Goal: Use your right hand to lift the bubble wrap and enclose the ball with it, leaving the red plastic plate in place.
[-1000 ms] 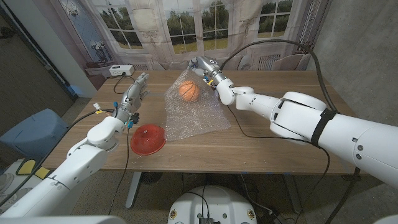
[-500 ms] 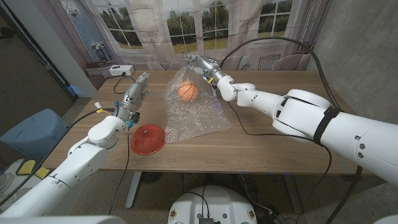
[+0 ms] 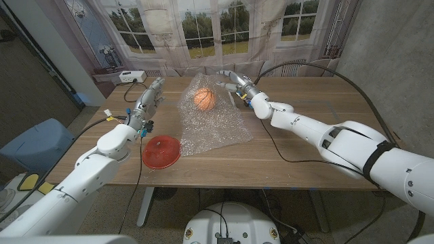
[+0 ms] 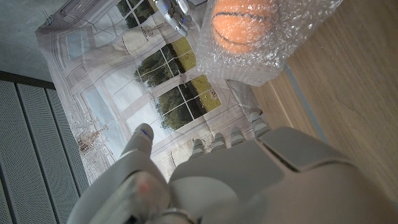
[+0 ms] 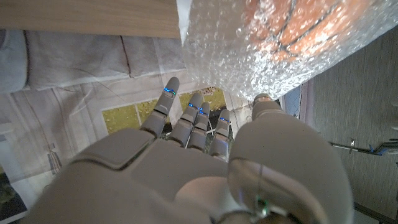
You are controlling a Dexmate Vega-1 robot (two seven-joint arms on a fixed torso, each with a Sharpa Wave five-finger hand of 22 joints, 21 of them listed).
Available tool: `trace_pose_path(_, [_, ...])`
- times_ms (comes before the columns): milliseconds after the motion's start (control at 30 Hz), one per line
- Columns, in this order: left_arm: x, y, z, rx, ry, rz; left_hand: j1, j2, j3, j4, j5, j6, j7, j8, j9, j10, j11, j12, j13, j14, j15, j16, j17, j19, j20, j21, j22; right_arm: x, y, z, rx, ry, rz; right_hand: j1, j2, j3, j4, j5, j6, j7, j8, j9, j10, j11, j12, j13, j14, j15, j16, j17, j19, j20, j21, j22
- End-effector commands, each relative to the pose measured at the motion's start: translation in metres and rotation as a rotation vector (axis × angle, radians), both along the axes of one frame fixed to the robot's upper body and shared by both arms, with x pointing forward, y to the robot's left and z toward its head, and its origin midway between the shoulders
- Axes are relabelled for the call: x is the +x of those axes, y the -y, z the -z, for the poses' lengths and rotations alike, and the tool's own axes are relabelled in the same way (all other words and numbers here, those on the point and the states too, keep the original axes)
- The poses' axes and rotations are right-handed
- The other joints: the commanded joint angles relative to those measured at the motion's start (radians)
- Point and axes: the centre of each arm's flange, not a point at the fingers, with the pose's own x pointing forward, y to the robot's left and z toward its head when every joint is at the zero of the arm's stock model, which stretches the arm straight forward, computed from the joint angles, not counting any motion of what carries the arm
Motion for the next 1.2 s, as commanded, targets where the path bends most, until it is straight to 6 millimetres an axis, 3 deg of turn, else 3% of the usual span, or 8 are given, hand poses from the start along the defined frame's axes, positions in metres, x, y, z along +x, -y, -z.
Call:
trace_pose_path(33, [0.004,0.003,-0.004,0.006,-0.006,-0.004,-0.008,-0.002,0.001,0.004,0.005,-0.045,0.004,0.001,0.002,-0.085,0.004,0.0,0.003,-0.062,0.0,0.005,0.005,-0.001,0.001,-0.002,0.004,-0.104,-0.055,-0.03,-0.098,0.081,-0.245,-0.031,-0.014,-0.018,-0.002,0.014,-0.092,-0.028,-0.011,0.001,-0.06,-0.006,-0.03,0.005,-0.065,0.014,-0.006,-0.013,-0.022,0.031,-0.022,0.0])
trace_pose_path(100, [0.004,0.003,-0.003,0.002,-0.01,-0.002,-0.009,-0.002,0.001,0.004,0.005,-0.046,0.003,0.0,0.002,-0.086,0.004,0.0,0.003,-0.062,0.001,0.005,0.005,-0.001,0.002,-0.002,0.004,-0.108,-0.058,-0.032,-0.115,0.081,-0.25,-0.033,-0.019,-0.022,-0.008,0.018,-0.137,-0.018,-0.012,0.001,-0.082,-0.005,-0.04,0.005,-0.11,0.025,-0.013,-0.024,-0.039,0.035,-0.037,0.0])
trace_pose_path(200, [0.004,0.002,-0.001,0.0,-0.012,-0.005,-0.01,-0.002,0.0,0.004,0.005,-0.045,0.003,0.001,0.002,-0.086,0.007,0.0,0.003,-0.062,0.001,0.005,0.005,-0.001,0.002,-0.002,0.004,-0.112,-0.062,-0.035,-0.122,0.08,-0.271,-0.037,-0.024,-0.026,-0.014,0.022,-0.179,-0.029,-0.01,0.0,-0.117,-0.007,-0.051,0.004,-0.156,0.031,-0.017,-0.04,-0.065,0.044,-0.057,-0.001])
trace_pose_path(400, [-0.003,-0.002,0.005,-0.01,-0.015,-0.038,-0.011,-0.002,0.0,0.005,0.005,-0.045,0.003,0.001,0.002,-0.083,0.006,0.001,0.003,-0.063,0.005,0.005,0.005,-0.006,0.001,-0.004,0.004,-0.124,-0.074,-0.039,-0.15,0.115,-0.296,-0.075,-0.018,-0.038,0.001,0.021,-0.169,-0.045,0.006,-0.001,-0.126,-0.017,-0.049,0.003,-0.178,0.051,-0.007,-0.052,-0.091,0.051,-0.08,-0.002])
trace_pose_path(533, [-0.008,-0.007,0.009,-0.016,-0.028,-0.084,-0.019,-0.006,-0.004,0.007,0.004,-0.047,0.002,0.001,0.002,-0.085,0.006,0.001,0.003,-0.071,0.015,0.004,0.005,-0.047,0.003,-0.021,0.004,-0.125,-0.089,-0.039,-0.193,0.134,-0.289,-0.086,-0.022,-0.045,0.003,0.02,-0.161,-0.055,0.011,-0.001,-0.131,-0.029,-0.049,0.003,-0.19,0.05,-0.006,-0.059,-0.103,0.052,-0.091,-0.002])
trace_pose_path(800, [-0.017,-0.012,0.018,-0.038,-0.03,-0.092,-0.025,-0.01,-0.008,0.01,0.005,-0.039,0.0,0.004,0.002,-0.076,0.006,0.005,0.003,-0.068,0.025,0.006,0.006,-0.06,0.007,-0.026,0.005,-0.114,-0.117,-0.04,-0.289,0.103,-0.236,-0.091,-0.027,-0.049,-0.002,0.023,-0.152,-0.062,0.015,-0.001,-0.145,-0.032,-0.05,0.002,-0.214,0.05,-0.008,-0.073,-0.12,0.052,-0.107,-0.002])
trace_pose_path(900, [-0.02,-0.013,0.02,-0.038,-0.025,-0.091,-0.027,-0.01,-0.008,0.011,0.005,-0.039,0.001,0.004,0.002,-0.075,0.009,0.005,0.003,-0.067,0.026,0.007,0.006,-0.056,0.007,-0.024,0.005,-0.105,-0.129,-0.037,-0.348,0.065,-0.192,-0.098,-0.027,-0.053,-0.004,0.028,-0.187,-0.063,0.004,-0.001,-0.179,-0.044,-0.057,0.001,-0.246,0.053,-0.009,-0.086,-0.138,0.051,-0.126,-0.002])
trace_pose_path(1200, [-0.027,-0.017,0.025,-0.036,-0.001,-0.08,-0.03,-0.009,-0.009,0.013,0.006,-0.041,0.004,0.003,0.002,-0.078,0.008,0.004,0.003,-0.068,0.026,0.007,0.006,-0.05,0.008,-0.021,0.005,-0.076,-0.149,-0.031,-0.473,0.01,-0.017,-0.131,-0.04,-0.077,-0.004,0.037,-0.27,-0.068,-0.004,0.0,-0.273,-0.024,-0.063,-0.001,-0.34,0.082,-0.009,-0.119,-0.188,0.052,-0.178,-0.003])
